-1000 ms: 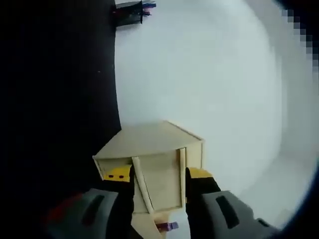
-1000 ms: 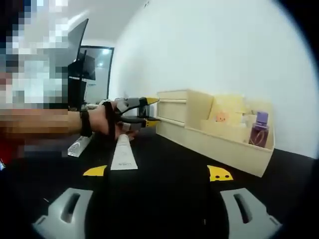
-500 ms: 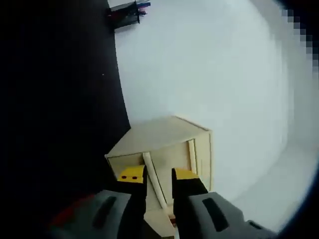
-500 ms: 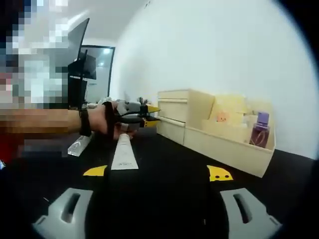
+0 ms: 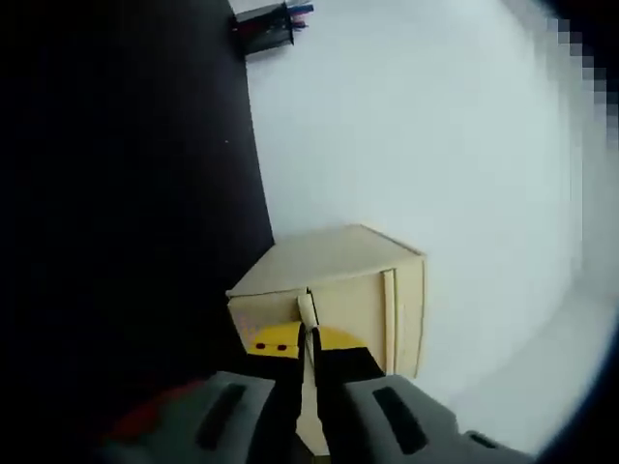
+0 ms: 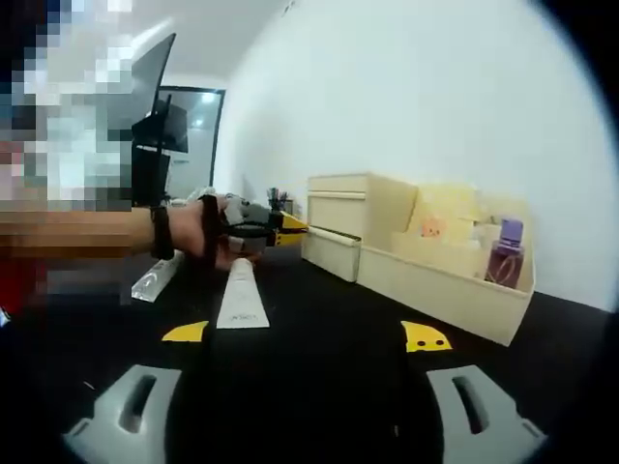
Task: Open the drawer, pick up the cosmetic bottles from the table one by one, place them into the drawer, release the gripper, close the drawer, and move the gripper away
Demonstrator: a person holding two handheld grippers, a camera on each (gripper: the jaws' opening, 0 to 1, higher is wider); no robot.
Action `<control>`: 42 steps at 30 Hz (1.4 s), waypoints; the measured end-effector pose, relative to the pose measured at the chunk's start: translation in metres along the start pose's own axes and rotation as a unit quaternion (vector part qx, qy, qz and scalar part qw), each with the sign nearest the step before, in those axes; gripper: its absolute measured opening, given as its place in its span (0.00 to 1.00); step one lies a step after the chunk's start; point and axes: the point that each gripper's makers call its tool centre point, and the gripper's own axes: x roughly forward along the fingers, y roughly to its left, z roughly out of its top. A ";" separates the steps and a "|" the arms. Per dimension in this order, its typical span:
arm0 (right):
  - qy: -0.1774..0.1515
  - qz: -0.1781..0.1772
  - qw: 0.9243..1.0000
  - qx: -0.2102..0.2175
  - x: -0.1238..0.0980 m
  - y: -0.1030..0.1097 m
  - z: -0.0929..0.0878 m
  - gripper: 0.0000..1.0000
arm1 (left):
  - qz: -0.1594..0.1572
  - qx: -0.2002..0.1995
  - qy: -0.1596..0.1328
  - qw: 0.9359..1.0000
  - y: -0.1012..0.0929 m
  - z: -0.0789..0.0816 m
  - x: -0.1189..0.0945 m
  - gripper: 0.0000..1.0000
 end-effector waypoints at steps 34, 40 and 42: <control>0.002 0.001 1.000 -0.008 -0.001 0.002 -0.001 0.70 | 0.008 -0.003 0.025 1.000 0.002 -0.056 -0.050 0.12; 0.003 0.002 1.000 -0.009 0.000 0.002 -0.002 0.70 | -0.009 -0.033 0.023 0.999 -0.004 -0.065 -0.046 0.17; 0.003 0.002 1.000 -0.010 0.000 0.000 -0.002 0.70 | -0.010 -0.037 0.015 0.999 -0.004 -0.065 -0.046 0.17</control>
